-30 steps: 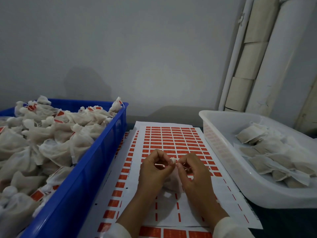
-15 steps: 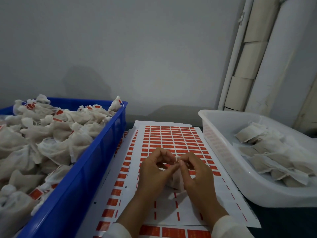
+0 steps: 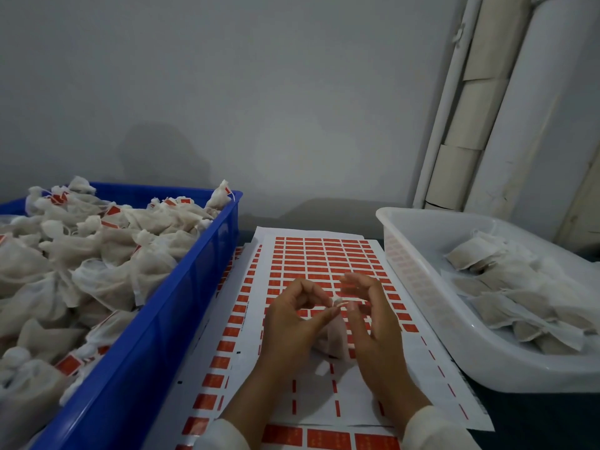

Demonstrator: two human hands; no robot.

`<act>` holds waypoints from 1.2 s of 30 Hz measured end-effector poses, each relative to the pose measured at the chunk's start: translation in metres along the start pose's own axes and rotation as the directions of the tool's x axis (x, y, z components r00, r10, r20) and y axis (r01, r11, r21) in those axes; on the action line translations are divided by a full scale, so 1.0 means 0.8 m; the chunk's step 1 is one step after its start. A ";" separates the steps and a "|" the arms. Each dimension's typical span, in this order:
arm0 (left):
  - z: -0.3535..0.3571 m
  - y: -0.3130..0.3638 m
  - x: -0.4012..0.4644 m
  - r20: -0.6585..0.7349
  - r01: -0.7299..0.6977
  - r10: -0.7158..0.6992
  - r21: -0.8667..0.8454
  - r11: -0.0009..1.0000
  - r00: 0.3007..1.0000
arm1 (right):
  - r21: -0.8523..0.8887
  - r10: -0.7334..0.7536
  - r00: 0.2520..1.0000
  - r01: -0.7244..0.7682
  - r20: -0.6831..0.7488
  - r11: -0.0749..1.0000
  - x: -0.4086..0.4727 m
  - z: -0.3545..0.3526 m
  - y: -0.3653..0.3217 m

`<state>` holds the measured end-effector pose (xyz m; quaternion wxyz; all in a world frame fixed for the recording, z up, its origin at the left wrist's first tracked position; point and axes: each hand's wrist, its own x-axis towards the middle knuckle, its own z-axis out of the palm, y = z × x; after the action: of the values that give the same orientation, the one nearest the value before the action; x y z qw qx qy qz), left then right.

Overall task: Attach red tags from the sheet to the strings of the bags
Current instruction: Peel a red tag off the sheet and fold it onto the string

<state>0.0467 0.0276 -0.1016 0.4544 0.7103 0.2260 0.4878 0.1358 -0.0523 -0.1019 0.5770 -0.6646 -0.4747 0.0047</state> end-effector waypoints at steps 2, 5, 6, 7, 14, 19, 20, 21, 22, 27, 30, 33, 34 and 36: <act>0.001 0.000 -0.001 0.020 0.015 -0.014 -0.031 0.999 1.000 | 0.019 0.026 0.996 -0.028 0.084 0.999 -0.002 0.001 -0.001; 0.001 0.002 -0.002 0.022 0.027 -0.026 -0.050 0.998 0.999 | 0.005 0.056 0.990 -0.057 0.130 0.998 -0.004 0.003 -0.001; 0.000 0.002 -0.002 0.019 0.035 -0.034 -0.056 0.998 0.999 | 0.001 0.048 0.992 -0.049 0.115 0.999 -0.004 0.003 -0.001; 0.000 0.003 -0.002 0.016 0.046 -0.045 -0.060 0.997 0.999 | 0.001 0.035 0.995 -0.035 0.096 0.999 -0.003 0.003 -0.001; 0.001 0.001 -0.003 -0.061 0.095 -0.097 -0.037 0.995 0.993 | -0.080 -0.042 0.998 0.045 0.049 0.996 -0.001 0.004 0.004; 0.000 -0.002 -0.002 -0.094 0.095 -0.099 -0.042 0.995 0.991 | -0.115 -0.175 0.980 0.185 0.092 0.976 0.000 0.001 0.000; -0.001 -0.002 -0.002 -0.083 0.093 -0.097 -0.049 0.994 0.992 | -0.105 -0.167 0.982 0.176 0.087 0.979 0.000 0.000 0.000; -0.001 -0.002 -0.002 -0.067 0.088 -0.092 -0.061 0.994 0.994 | -0.078 -0.152 0.986 0.157 0.070 0.984 -0.001 -0.001 -0.001; -0.002 -0.002 -0.002 -0.052 0.082 -0.086 -0.073 0.994 0.995 | -0.045 -0.134 0.990 0.136 0.044 0.990 -0.001 -0.001 -0.002; -0.004 0.000 0.000 -0.016 0.064 -0.065 -0.072 0.995 0.998 | 0.069 -0.068 0.996 0.064 0.054 0.996 0.004 -0.001 -0.003; -0.007 -0.003 0.002 -0.013 0.064 -0.064 -0.028 0.998 0.998 | 0.053 -0.069 0.994 0.064 0.088 0.997 0.004 -0.002 0.000; -0.010 -0.007 0.004 -0.008 0.058 -0.058 0.063 0.996 0.998 | 0.063 -0.049 0.994 0.042 0.100 0.997 0.004 -0.005 0.002; -0.010 -0.008 0.004 -0.007 0.058 -0.058 0.086 0.995 0.998 | 0.059 -0.044 0.994 0.038 0.104 0.998 0.004 -0.007 0.004; -0.011 -0.009 0.005 -0.011 0.068 -0.067 0.112 0.991 0.998 | 0.048 -0.035 0.993 0.029 0.112 0.998 0.005 -0.010 0.005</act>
<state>0.0414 0.0378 -0.1053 0.4293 0.7249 0.2786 0.4611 0.1450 -0.0553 -0.1004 0.5644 -0.6421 -0.5170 0.0441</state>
